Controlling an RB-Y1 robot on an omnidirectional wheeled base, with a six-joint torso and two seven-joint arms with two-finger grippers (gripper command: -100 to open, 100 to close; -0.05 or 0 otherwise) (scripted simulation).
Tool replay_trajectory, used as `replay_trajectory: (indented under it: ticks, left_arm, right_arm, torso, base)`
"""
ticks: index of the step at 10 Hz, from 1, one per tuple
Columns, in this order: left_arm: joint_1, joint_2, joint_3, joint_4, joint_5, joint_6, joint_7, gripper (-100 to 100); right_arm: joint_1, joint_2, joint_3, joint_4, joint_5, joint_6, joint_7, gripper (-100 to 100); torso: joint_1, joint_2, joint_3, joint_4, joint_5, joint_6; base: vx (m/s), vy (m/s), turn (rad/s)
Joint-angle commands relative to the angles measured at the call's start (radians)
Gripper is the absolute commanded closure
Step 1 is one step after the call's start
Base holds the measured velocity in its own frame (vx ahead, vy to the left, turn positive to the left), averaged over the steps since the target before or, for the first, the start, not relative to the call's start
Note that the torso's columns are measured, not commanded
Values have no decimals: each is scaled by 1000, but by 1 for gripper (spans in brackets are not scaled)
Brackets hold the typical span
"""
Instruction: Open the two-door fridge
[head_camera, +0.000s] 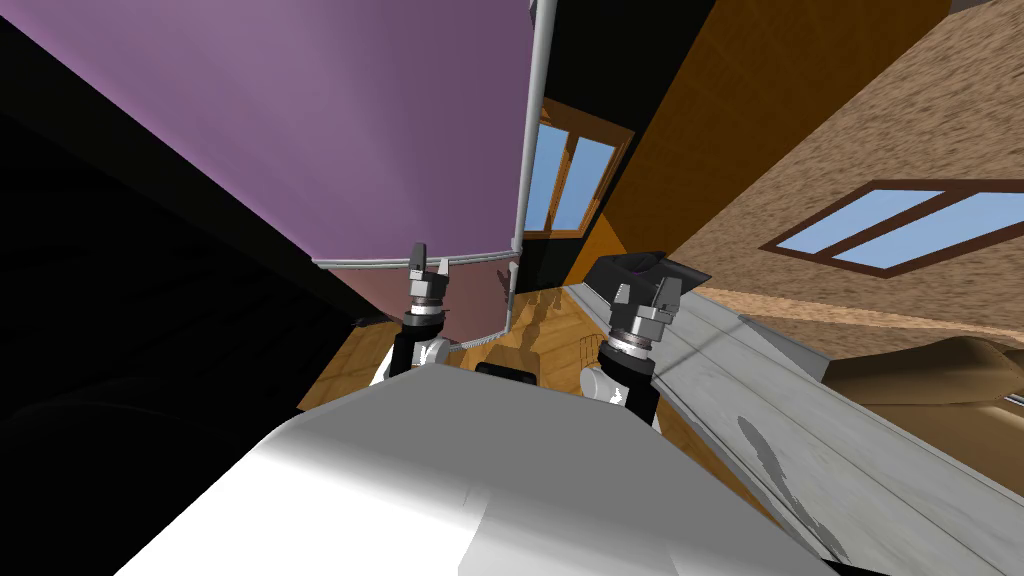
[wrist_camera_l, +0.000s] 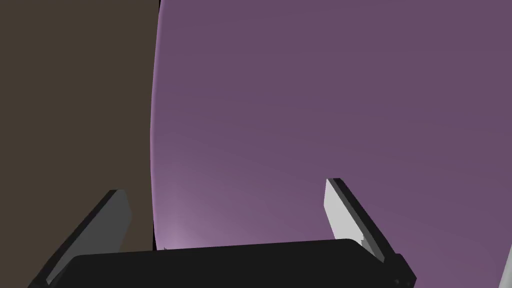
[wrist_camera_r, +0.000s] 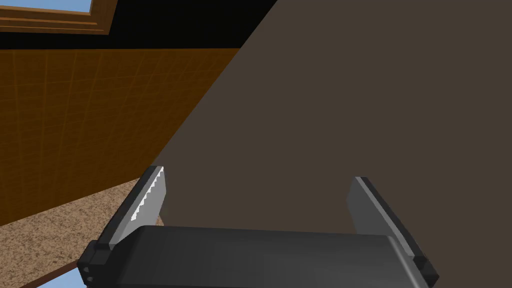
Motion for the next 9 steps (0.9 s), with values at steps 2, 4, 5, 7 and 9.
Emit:
replay_trajectory:
  ticks: [2,4,5,7,9]
  left_arm:
    - [0,0,0,0,0,0,0,0]
    - [0,0,0,0,0,0,0,0]
    - [0,0,0,0,0,0,0,0]
    - [0,0,0,0,0,0,0,0]
    - [0,0,0,0,0,0,0,0]
  right_arm:
    - [0,0,0,0,0,0,0,0]
    - [0,0,0,0,0,0,0,0]
    - [0,0,0,0,0,0,0,0]
    - [0,0,0,0,0,0,0,0]
    - [0,0,0,0,0,0,0,0]
  torso:
    - [0,104,-209,105,0,0]
    - [0,248,-497,248,0,0]
    - [0,322,-644,322,0,0]
    - [0,470,-939,470,0,0]
    - [0,618,-1234,617,0,0]
  base:
    - [0,0,0]
    - [0,0,0]
    - [0,0,0]
    - [0,0,0]
    - [0,0,0]
